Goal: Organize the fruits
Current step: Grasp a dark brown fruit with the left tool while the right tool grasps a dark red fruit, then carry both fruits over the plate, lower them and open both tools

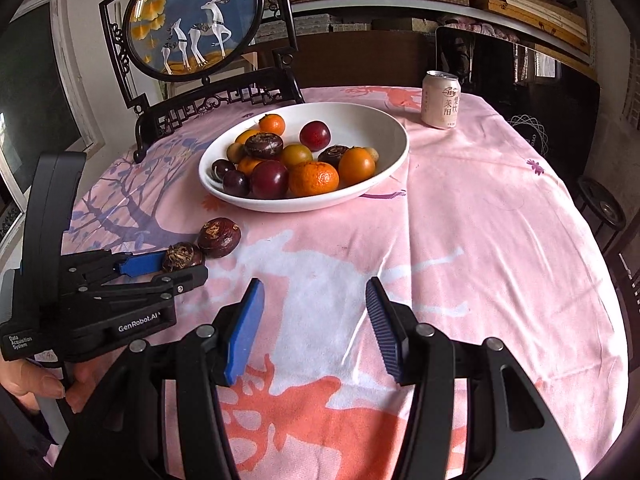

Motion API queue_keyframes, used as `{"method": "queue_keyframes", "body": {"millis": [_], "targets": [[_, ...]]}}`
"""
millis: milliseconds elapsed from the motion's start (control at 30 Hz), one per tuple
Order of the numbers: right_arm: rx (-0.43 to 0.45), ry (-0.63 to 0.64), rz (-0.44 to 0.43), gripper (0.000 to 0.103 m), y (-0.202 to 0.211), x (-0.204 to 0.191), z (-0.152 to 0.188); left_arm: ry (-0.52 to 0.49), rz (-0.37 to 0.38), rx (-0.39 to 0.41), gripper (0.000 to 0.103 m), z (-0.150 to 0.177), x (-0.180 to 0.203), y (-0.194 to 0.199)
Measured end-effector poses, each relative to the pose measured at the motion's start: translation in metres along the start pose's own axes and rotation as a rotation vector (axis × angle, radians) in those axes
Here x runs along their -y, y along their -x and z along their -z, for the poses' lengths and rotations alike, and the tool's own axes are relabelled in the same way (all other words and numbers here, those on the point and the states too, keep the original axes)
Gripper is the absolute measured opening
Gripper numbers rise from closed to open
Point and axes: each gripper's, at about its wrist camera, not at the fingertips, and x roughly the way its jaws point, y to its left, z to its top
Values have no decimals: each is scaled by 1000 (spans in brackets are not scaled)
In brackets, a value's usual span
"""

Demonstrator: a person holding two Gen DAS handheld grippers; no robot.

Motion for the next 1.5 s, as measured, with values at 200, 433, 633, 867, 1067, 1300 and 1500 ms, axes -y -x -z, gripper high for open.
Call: {"method": "queue_keyframes", "body": {"millis": [200, 433, 633, 867, 1067, 1300, 1500], "targets": [[-29, 35, -22, 53, -10, -14, -1, 18, 6, 8, 45, 0, -16, 19], [-83, 116, -52, 53, -40, -51, -4, 77, -24, 32, 45, 2, -56, 36], [-112, 168, -49, 53, -70, -80, -15, 115, -44, 67, 45, 1, -80, 37], [-119, 178, -18, 52, -101, -101, -36, 151, -68, 50, 45, 1, -99, 29], [-116, 162, 27, 39, -102, -101, -40, 146, -75, 55, 45, 1, -99, 28], [-89, 122, 24, 39, -55, -67, -16, 123, -50, 27, 45, 4, -85, 21], [-31, 71, 65, 39, -11, -25, -7, 92, -3, 51, 45, -1, -59, 42]]}}
